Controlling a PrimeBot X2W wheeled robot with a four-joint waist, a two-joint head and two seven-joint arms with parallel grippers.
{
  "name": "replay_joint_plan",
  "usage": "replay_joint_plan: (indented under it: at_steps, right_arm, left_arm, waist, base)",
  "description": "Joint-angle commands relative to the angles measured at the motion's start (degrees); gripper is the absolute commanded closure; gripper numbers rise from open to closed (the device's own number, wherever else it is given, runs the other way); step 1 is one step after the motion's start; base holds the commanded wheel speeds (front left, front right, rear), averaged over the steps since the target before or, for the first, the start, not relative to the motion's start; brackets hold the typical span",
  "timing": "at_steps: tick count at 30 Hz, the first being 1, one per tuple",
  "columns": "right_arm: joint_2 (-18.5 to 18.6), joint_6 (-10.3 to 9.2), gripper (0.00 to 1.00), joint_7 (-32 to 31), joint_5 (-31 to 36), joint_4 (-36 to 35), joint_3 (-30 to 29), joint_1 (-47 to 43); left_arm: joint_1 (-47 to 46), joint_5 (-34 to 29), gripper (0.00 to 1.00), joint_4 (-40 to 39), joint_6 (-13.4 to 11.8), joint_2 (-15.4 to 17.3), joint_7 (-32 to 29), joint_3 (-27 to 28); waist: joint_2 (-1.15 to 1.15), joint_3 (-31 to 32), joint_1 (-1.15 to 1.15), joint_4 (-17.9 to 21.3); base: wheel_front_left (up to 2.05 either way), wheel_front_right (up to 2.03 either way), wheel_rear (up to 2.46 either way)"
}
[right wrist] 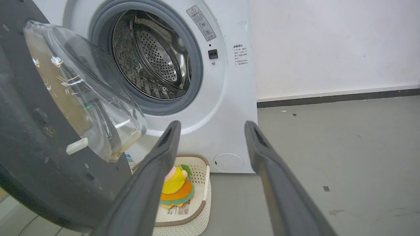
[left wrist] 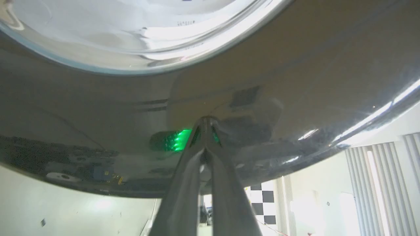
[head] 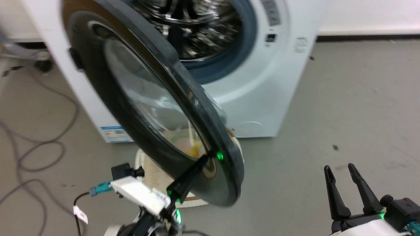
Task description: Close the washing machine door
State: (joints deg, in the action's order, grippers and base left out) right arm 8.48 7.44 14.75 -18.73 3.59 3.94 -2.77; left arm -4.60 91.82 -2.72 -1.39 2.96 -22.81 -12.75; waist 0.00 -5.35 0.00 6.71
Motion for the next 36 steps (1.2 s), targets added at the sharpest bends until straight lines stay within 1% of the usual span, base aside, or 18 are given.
replay_joint_plan:
  at_steps: [1,6,9,15,19,20,24,25,27,28,29,31,35,36]
  right_arm:
    - [-0.04,0.05,0.00,0.25,-0.11,-0.19,0.02,0.97]
    - [-0.79,0.05,0.00,0.25,-0.35,-0.07,0.30,1.64]
    - [-1.32,0.05,0.00,0.25,-0.47,0.05,0.61,1.99]
    - [-2.10,0.05,0.00,0.25,-0.61,0.48,2.36,3.42]
    - [-2.59,0.05,0.00,0.25,-0.74,0.52,3.20,4.22]
    - [-2.59,0.05,0.00,0.25,-0.74,0.52,3.20,4.22]
    - [-2.98,0.05,0.00,0.25,-0.76,0.64,3.55,4.30]
    - [-3.18,0.05,0.00,0.25,-0.73,0.73,3.64,4.26]
    - [-3.31,0.05,0.00,0.25,-0.67,0.78,3.51,4.18]
    - [-3.31,0.05,0.00,0.25,-0.67,0.78,3.51,4.18]
    - [-3.31,0.05,0.00,0.25,-0.56,0.78,3.23,4.05]
    - [-3.07,0.05,0.00,0.25,-0.44,0.72,3.03,3.87]
    - [-2.51,0.05,0.00,0.25,-0.23,0.49,2.32,3.39]
    - [-2.51,0.05,0.00,0.25,-0.23,0.49,2.32,3.39]
  left_arm:
    - [-2.46,-0.20,1.00,1.12,0.62,-0.08,2.04,-0.72]
    - [-8.66,0.52,1.00,7.20,2.39,-0.08,9.05,-1.54]
    - [-12.92,-0.19,1.00,11.69,3.21,-0.08,13.08,-2.05]
    - [-22.13,-0.62,1.00,20.05,3.97,-0.08,21.20,-3.21]
    - [-28.26,-0.96,1.00,25.62,4.03,-0.08,25.36,-3.79]
    - [-28.26,-0.96,1.00,25.62,4.03,-0.08,25.36,-3.79]
    - [-33.22,-1.27,1.00,30.80,4.68,-0.08,27.98,-4.67]
    - [-34.81,-2.63,1.00,33.36,4.86,-0.08,29.40,-5.27]
    - [-35.42,-2.59,1.00,34.84,5.63,-0.08,29.85,-6.34]
    - [-35.42,-2.59,1.00,34.84,5.63,-0.08,29.85,-6.34]
    - [-35.21,-2.76,1.00,35.82,6.36,-0.08,29.86,-7.92]
    - [-34.41,-3.78,1.00,36.51,7.03,-0.08,30.09,-9.37]
    - [-31.17,-6.46,1.00,35.60,8.14,0.47,29.78,-12.78]
    - [-31.17,-6.46,1.00,35.60,8.14,0.47,29.78,-12.78]
  waist:
    - [0.00,-3.22,0.00,5.17]
    - [0.00,-4.91,0.00,9.91]
    - [0.00,-5.67,0.00,11.99]
    - [0.00,-6.88,0.00,15.94]
    - [0.00,-7.62,0.00,17.67]
    - [0.00,-7.62,0.00,17.67]
    - [0.00,-7.97,0.00,18.26]
    - [0.00,-7.94,0.00,18.16]
    - [0.00,-7.73,0.00,17.54]
    - [0.00,-7.73,0.00,17.54]
    - [0.00,-7.39,0.00,16.52]
    - [0.00,-6.81,0.00,15.27]
    - [0.00,-4.99,0.00,12.31]
    - [0.00,-4.99,0.00,12.31]
  base:
    - [0.00,0.00,0.00]
    - [0.00,0.00,0.00]
    - [0.00,0.00,0.00]
    - [0.00,0.00,0.00]
    - [0.00,0.00,0.00]
    - [0.00,0.00,0.00]
    - [0.00,0.00,0.00]
    - [0.00,0.00,0.00]
    - [0.00,0.00,0.00]
    - [0.00,0.00,0.00]
    - [0.00,0.00,0.00]
    - [0.00,0.00,0.00]
    - [0.00,0.00,0.00]
    - [0.00,0.00,0.00]
